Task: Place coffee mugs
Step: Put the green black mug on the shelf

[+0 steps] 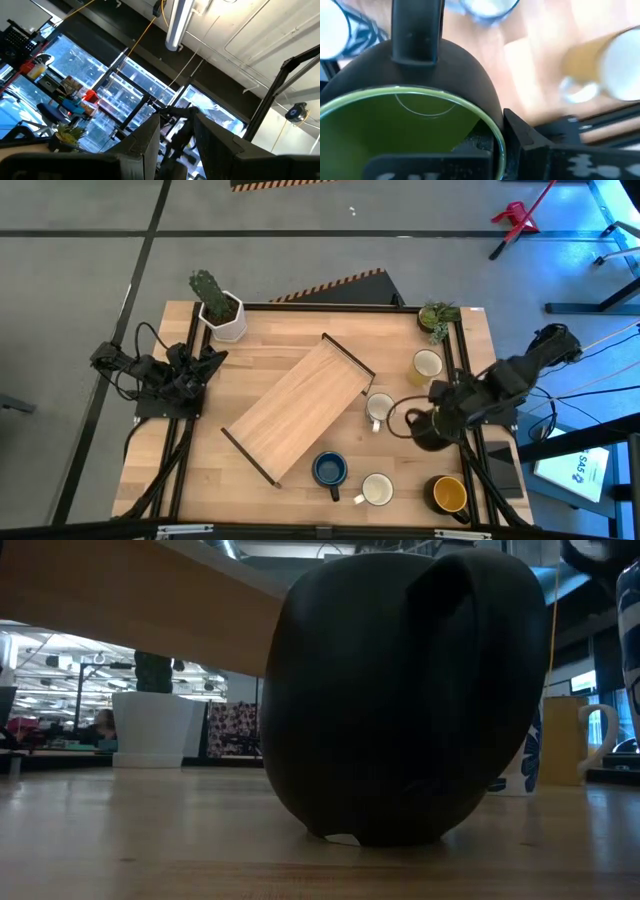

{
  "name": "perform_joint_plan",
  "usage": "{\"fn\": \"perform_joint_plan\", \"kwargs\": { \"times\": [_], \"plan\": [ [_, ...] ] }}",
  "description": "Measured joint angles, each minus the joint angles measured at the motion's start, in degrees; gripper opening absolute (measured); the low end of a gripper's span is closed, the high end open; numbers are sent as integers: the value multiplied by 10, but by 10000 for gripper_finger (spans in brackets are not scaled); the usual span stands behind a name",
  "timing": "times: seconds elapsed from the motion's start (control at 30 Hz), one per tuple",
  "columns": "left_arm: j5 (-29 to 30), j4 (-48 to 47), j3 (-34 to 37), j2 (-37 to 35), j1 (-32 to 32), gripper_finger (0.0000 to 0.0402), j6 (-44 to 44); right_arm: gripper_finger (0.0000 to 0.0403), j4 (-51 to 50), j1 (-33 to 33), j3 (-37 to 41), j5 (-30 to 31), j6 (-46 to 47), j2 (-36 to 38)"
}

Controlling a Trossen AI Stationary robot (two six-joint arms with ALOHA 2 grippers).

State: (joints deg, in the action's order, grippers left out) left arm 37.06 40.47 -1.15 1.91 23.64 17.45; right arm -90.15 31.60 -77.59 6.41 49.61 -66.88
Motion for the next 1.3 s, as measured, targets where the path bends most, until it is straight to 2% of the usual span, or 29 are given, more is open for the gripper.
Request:
{"fn": "perform_joint_plan", "kwargs": {
  "times": [0.17,0.33,0.43,0.6,0.73,0.87,1.03,1.3],
  "plan": [
    [0,0,0,0,0,117,0,1,5,-80,-115,15,-146,-77],
    [-1,0,0,0,0,117,0,1,3,-168,-232,25,-307,-192],
    [-1,0,0,0,0,117,1,0,2,-196,-315,48,-389,-256],
    [-1,0,0,0,0,117,15,0,5,-237,-448,61,-484,-356],
    [-1,0,0,0,0,117,17,0,5,-258,-524,65,-530,-419],
    [-1,-2,0,0,0,117,16,0,8,-266,-555,72,-548,-459],
    [0,-10,0,0,0,117,17,0,7,-273,-557,55,-562,-488],
    [0,-11,0,0,0,117,16,0,23,-275,-557,56,-571,-506]
  ]
}}
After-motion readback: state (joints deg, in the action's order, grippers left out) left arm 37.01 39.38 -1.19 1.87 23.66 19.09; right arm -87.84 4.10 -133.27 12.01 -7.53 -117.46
